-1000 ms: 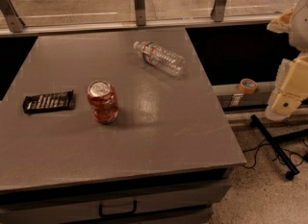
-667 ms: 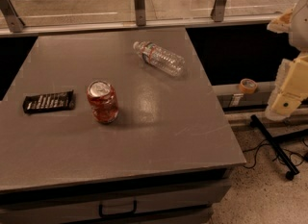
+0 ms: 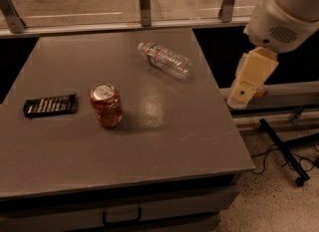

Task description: Place water bottle upright

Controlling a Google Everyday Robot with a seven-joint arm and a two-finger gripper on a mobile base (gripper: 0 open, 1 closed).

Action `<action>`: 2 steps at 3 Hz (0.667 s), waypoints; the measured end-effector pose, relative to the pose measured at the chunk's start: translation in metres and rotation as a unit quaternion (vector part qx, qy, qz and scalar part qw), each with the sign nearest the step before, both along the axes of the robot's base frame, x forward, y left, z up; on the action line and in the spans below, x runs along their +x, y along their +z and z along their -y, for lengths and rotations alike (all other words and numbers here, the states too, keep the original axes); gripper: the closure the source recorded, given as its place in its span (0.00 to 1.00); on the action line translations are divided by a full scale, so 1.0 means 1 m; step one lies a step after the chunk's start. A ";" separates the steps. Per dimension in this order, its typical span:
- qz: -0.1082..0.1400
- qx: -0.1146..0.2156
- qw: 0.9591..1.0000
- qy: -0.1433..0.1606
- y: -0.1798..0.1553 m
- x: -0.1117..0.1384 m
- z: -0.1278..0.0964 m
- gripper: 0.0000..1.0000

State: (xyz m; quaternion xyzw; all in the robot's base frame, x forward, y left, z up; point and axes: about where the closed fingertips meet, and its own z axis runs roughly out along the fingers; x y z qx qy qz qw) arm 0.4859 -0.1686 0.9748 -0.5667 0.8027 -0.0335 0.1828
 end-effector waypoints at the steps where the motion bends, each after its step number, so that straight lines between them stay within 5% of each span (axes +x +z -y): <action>1: -0.010 -0.005 0.999 -0.053 -0.016 0.042 -0.014 0.00; 2: -0.026 0.007 0.991 -0.129 -0.032 0.085 -0.018 0.00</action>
Offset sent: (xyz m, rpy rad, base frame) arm 0.1417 0.0196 -0.0526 0.0591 0.1026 -0.4752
